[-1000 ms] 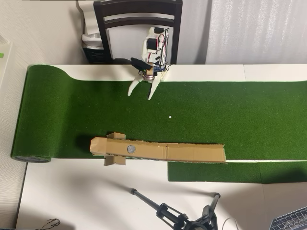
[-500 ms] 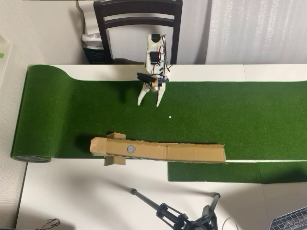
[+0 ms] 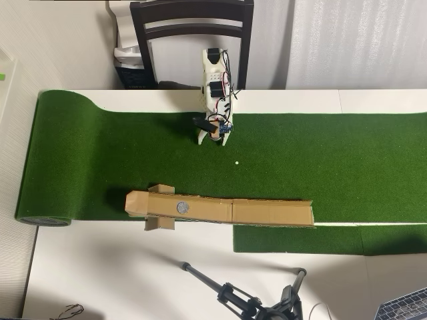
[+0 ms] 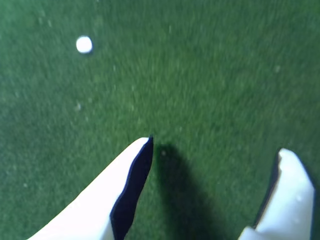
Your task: Pick up the golf ball and place it on the gray mark at the back.
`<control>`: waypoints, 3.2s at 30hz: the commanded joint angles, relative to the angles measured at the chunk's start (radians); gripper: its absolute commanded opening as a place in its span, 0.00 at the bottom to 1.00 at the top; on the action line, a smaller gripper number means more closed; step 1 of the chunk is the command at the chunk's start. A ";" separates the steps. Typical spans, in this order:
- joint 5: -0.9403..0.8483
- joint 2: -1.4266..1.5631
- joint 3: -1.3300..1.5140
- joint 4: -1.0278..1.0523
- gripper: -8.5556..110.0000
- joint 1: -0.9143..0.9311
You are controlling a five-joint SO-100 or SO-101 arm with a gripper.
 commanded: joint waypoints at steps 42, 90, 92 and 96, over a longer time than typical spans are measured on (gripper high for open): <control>0.026 0.100 0.077 0.009 0.08 -0.002; 0.026 0.100 0.077 0.009 0.08 -0.002; 0.026 0.100 0.077 0.009 0.08 -0.002; 0.026 0.100 0.077 0.009 0.08 -0.002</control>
